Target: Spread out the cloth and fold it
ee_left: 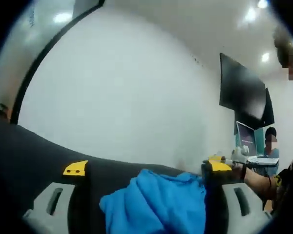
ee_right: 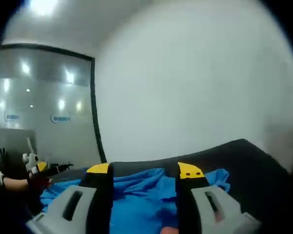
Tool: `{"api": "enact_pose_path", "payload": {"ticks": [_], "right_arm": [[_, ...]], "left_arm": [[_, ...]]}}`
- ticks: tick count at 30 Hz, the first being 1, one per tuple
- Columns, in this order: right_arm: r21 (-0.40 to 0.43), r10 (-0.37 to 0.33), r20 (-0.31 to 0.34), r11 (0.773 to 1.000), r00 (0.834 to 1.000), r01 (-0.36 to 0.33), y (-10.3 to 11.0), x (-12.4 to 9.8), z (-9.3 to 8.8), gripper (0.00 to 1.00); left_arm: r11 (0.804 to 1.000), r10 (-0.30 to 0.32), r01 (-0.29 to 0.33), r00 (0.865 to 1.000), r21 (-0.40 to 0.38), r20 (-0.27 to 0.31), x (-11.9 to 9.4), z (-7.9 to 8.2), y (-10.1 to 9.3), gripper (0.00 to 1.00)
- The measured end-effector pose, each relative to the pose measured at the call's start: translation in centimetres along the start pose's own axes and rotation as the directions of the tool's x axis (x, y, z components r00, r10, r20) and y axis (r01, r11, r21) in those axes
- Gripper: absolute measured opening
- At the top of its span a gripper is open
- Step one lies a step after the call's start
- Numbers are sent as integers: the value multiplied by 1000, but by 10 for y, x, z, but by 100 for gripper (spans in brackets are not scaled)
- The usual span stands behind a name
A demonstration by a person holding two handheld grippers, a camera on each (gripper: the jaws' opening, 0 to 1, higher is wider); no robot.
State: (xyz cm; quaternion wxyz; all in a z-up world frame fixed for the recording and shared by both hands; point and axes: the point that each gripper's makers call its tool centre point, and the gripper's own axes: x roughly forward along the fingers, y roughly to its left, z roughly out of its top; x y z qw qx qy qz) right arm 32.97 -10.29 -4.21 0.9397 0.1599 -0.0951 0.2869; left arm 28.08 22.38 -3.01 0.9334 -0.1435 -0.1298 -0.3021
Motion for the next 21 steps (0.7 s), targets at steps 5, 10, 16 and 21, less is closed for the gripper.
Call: {"api": "enact_pose_path", "payload": {"ticks": [5, 10, 16, 21], "right_arm": [[-33, 30, -16, 999, 999, -30, 9, -1, -12, 40], [-44, 66, 15, 997, 998, -65, 24, -5, -7, 35], [0, 86, 15, 996, 996, -86, 31, -6, -5, 13], [19, 105, 28, 994, 994, -106, 34, -6, -2, 10]], "left_arm": [[998, -3, 1, 999, -69, -36, -12, -15, 14, 96], [991, 7, 4, 997, -136, 81, -19, 7, 25, 96], [994, 2, 7, 997, -110, 79, -23, 5, 19, 93], [999, -20, 21, 999, -32, 38, -25, -3, 10, 74]]}}
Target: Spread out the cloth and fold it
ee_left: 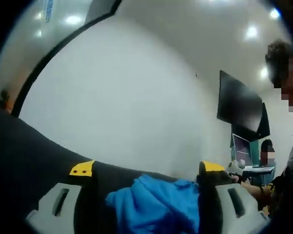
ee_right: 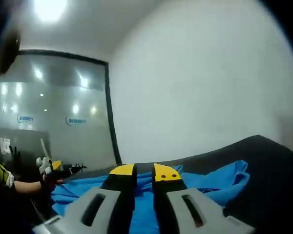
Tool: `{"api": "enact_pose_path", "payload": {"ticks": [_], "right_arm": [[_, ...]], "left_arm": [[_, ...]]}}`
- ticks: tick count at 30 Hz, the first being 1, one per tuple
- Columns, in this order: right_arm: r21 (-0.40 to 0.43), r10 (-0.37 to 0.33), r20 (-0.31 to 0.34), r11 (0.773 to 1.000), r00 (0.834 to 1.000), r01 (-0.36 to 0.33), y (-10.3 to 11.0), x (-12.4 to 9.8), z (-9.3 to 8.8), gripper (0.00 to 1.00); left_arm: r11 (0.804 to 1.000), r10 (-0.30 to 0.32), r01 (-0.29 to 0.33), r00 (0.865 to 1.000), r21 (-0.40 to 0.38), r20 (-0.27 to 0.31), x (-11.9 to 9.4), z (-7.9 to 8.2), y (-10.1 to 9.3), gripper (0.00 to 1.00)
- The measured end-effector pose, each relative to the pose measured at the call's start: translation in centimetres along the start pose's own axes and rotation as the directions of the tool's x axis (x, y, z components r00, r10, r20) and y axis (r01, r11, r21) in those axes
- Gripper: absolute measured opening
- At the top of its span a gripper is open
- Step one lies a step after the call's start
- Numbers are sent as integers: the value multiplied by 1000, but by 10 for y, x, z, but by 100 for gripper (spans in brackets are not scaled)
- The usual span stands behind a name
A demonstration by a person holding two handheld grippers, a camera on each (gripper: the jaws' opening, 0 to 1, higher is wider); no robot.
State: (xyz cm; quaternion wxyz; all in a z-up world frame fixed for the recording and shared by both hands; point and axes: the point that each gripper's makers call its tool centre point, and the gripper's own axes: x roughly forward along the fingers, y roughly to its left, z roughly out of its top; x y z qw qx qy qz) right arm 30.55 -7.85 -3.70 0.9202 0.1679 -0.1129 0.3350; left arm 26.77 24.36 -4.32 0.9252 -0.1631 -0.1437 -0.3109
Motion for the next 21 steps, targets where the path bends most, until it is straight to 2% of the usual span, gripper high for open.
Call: {"api": "enact_pose_path", "payload": {"ticks": [3, 5, 7, 8, 9, 11, 12, 13, 15, 17, 18, 20, 21], "right_arm": [[15, -9, 0, 1000, 1000, 9, -6, 0, 0, 10], [29, -19, -1, 999, 1000, 19, -10, -2, 0, 10], [54, -18, 3, 998, 1000, 17, -12, -4, 0, 10], [61, -17, 5, 998, 1000, 16, -12, -5, 1, 10], [66, -16, 10, 998, 1000, 15, -12, -7, 2, 10], [71, -14, 25, 997, 1000, 12, -12, -8, 6, 10], [71, -12, 31, 997, 999, 10, -10, -8, 7, 10], [71, -9, 34, 997, 999, 7, -10, -8, 8, 10], [59, -4, 40, 998, 999, 2, -8, -8, 10, 10], [42, -1, 44, 999, 999, -1, -5, -8, 10, 10], [38, 3, 43, 999, 999, -4, -3, -8, 10, 10], [35, 7, 40, 999, 999, -9, -2, -8, 9, 10], [33, 7, 38, 999, 999, -9, -2, -9, 9, 11]], "left_arm": [[997, -71, 69, 996, -24, -57, 1, -8, -14, 62], [988, -136, 126, 983, -89, -120, 4, -13, -24, 60], [962, -227, 187, 953, -199, -199, 5, -16, -37, 63], [960, -261, 208, 905, -187, -336, -3, -27, -42, 65], [969, -245, 204, 866, -139, -436, -9, -32, -35, 65], [978, -178, 209, 820, -5, -544, -18, -37, -33, 63], [978, -159, 206, 804, 18, -574, -21, -40, -35, 61], [978, -159, 207, 796, 17, -584, -23, -45, -45, 60], [978, -150, 206, 792, 28, -591, -22, -52, -57, 59], [977, -129, 207, 784, 60, -607, -19, -63, -62, 57], [975, -111, 205, 778, 83, -619, -17, -69, -61, 55], [973, -41, 182, 749, 145, -662, -17, -84, -49, 46], [970, -14, 172, 742, 171, -670, -16, -89, -42, 35]]}}
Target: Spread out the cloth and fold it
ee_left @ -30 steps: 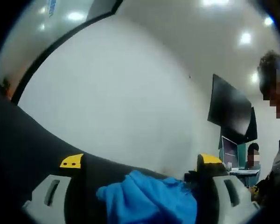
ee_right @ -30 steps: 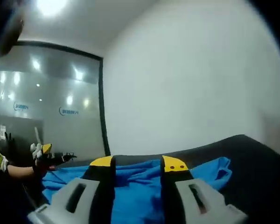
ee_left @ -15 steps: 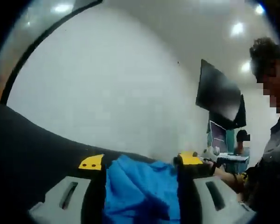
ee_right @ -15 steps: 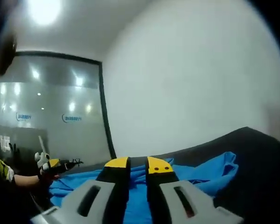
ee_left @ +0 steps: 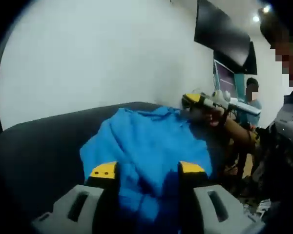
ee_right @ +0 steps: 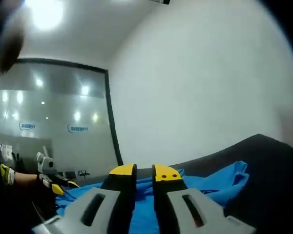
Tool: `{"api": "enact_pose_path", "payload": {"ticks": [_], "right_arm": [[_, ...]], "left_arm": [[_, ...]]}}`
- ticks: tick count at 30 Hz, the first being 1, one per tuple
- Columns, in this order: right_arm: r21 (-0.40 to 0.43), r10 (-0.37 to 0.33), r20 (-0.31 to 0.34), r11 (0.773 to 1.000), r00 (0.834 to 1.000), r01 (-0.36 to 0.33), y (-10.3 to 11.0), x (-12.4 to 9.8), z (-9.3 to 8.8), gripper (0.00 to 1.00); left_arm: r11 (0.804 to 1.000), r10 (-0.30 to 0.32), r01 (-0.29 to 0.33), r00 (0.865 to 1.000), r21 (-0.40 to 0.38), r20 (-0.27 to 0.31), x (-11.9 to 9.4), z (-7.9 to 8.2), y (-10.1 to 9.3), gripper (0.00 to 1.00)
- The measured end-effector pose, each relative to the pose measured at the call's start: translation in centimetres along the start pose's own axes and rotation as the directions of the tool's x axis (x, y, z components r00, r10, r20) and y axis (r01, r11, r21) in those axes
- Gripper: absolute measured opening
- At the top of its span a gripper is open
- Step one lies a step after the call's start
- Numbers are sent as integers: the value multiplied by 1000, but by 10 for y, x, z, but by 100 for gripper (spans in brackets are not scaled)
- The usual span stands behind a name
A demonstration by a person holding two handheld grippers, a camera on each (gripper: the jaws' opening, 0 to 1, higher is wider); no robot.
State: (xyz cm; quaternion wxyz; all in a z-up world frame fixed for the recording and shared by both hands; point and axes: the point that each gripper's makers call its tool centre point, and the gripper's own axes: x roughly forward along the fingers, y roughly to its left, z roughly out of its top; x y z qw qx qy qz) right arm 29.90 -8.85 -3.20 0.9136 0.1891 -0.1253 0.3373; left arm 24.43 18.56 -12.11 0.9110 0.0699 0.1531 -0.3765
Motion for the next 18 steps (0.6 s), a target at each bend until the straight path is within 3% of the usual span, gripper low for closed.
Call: {"api": "enact_pose_path", "payload": {"ticks": [2, 4, 5, 8, 10, 14, 18], "right_arm": [[2, -1, 4, 1000, 1000, 1, 0, -1, 1, 11], [5, -7, 12, 1000, 1000, 7, -3, -2, 3, 11], [5, -11, 14, 1000, 1000, 11, -3, -3, 3, 11], [9, -18, 17, 1000, 1000, 17, -4, -2, 3, 11], [10, -19, 16, 1000, 1000, 19, -3, -2, 2, 11], [5, -24, 14, 1000, 1000, 24, -4, -2, 2, 11], [12, -33, 13, 999, 999, 33, -7, -1, 1, 11]], "left_arm": [[999, 17, -16, 1000, 50, -20, 5, -4, 8, 22], [999, -2, 2, 1000, 32, 9, 7, 8, 12, 10], [1000, -5, 5, 999, -14, 46, 8, 19, 15, 6], [999, 14, -9, 989, -36, 145, 10, 59, 34, 5], [999, 24, -18, 988, -35, 153, 15, 80, 46, 5], [998, 49, -43, 979, -39, 196, 32, 142, 71, 5], [995, 99, -100, 975, -7, 200, 55, 189, 91, 5]]}}
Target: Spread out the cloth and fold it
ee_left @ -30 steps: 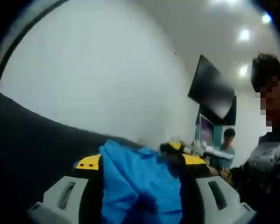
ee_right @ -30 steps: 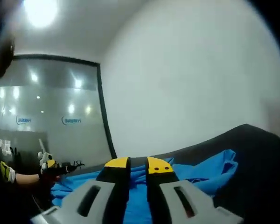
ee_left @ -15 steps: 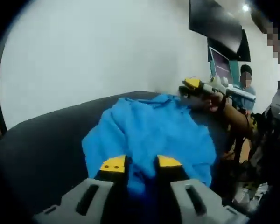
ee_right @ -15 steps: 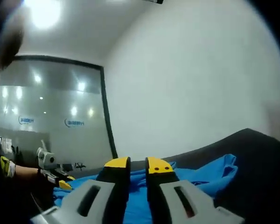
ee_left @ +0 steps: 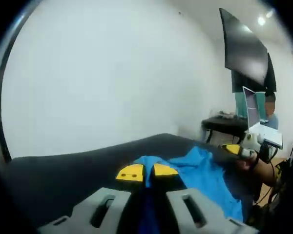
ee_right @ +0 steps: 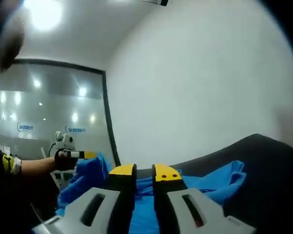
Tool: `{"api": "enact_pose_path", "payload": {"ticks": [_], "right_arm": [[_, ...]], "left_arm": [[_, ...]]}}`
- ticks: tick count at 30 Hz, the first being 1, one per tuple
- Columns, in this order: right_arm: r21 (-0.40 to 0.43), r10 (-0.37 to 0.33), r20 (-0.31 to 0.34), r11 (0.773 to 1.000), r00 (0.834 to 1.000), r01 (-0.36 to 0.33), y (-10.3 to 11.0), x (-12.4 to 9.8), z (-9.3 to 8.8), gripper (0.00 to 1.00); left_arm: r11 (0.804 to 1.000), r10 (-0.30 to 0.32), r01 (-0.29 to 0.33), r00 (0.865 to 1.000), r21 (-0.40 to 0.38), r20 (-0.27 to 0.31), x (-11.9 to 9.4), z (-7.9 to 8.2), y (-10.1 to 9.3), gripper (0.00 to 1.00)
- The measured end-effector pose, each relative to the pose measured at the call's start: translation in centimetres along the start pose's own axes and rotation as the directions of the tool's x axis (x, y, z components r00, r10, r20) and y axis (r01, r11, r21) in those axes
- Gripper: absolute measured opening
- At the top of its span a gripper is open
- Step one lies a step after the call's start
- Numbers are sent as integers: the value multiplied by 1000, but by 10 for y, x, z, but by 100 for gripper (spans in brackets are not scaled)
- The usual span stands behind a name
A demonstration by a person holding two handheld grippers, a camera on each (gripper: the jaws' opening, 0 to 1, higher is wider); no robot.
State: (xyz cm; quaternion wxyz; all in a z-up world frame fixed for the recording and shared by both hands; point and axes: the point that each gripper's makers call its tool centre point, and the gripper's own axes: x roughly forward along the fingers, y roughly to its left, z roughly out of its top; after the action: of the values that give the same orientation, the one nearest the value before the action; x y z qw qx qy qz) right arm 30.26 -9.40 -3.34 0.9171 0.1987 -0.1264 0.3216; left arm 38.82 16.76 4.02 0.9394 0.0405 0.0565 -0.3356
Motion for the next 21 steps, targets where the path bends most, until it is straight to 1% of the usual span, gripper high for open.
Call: {"api": "enact_pose_path", "payload": {"ticks": [2, 3, 4, 5, 6, 7, 8, 9, 10, 11, 12, 13, 14, 15, 16, 19, 21], "right_arm": [[4, -3, -2, 1000, 1000, 3, 0, 0, -1, 11], [5, -4, -4, 1000, 1000, 4, -1, 0, -1, 11], [6, -6, -6, 1000, 1000, 6, -1, 0, -2, 11], [7, -6, -6, 1000, 1000, 6, -1, 0, -2, 11], [8, -6, -6, 1000, 1000, 6, 0, 0, -2, 11], [9, -7, -5, 1000, 1000, 7, 0, 0, -2, 11], [9, -8, -4, 1000, 1000, 8, -1, -1, -2, 11], [9, -11, -2, 1000, 1000, 11, 0, -1, -1, 11], [9, -15, 2, 1000, 1000, 15, -1, -2, 0, 11], [10, -17, 5, 1000, 1000, 17, -1, -2, 0, 11], [11, -19, 8, 1000, 1000, 19, -1, -2, 1, 11], [11, -20, 8, 1000, 1000, 19, 0, -3, 1, 11], [11, -19, 7, 1000, 1000, 19, 0, -2, 1, 11], [9, -18, 6, 1000, 1000, 18, 1, -2, 0, 11], [9, -15, 3, 1000, 1000, 15, 2, -2, 0, 11], [6, -13, 0, 1000, 1000, 13, 3, -2, 0, 11], [6, -13, 1, 1000, 1000, 13, 3, -2, 0, 11]], "left_arm": [[1000, 8, -8, 1000, 25, 13, 13, 24, 0, 5], [999, 19, -20, 999, 37, 30, 19, 39, 4, 4], [996, 66, -69, 996, 54, 60, 22, 57, 13, 4], [986, 152, -157, 985, 51, 86, 25, 72, 31, 4], [964, 259, -263, 961, 28, 101, 27, 81, 54, 5], [931, 363, -364, 926, -7, 102, 27, 83, 76, 6], [897, 442, -440, 892, -42, 93, 27, 80, 95, 12], [878, 478, -473, 875, -70, 76, 28, 74, 105, 20], [891, 452, -447, 890, -83, 57, 32, 65, 104, 28], [927, 369, -365, 928, -91, 42, 38, 55, 91, 37], [941, 313, -304, 949, -150, 39, 40, 45, 80, 46], [934, 279, -259, 959, -246, 49, 39, 36, 75, 50], [927, 264, -237, 963, -291, 56, 37, 30, 74, 53], [920, 259, -227, 964, -318, 64, 35, 24, 74, 54], [917, 263, -229, 963, -326, 65, 31, 19, 76, 54], [918, 294, -269, 955, -292, 46, 19, 10, 83, 50], [920, 296, -272, 954, -281, 44, 14, 7, 83, 48]]}}
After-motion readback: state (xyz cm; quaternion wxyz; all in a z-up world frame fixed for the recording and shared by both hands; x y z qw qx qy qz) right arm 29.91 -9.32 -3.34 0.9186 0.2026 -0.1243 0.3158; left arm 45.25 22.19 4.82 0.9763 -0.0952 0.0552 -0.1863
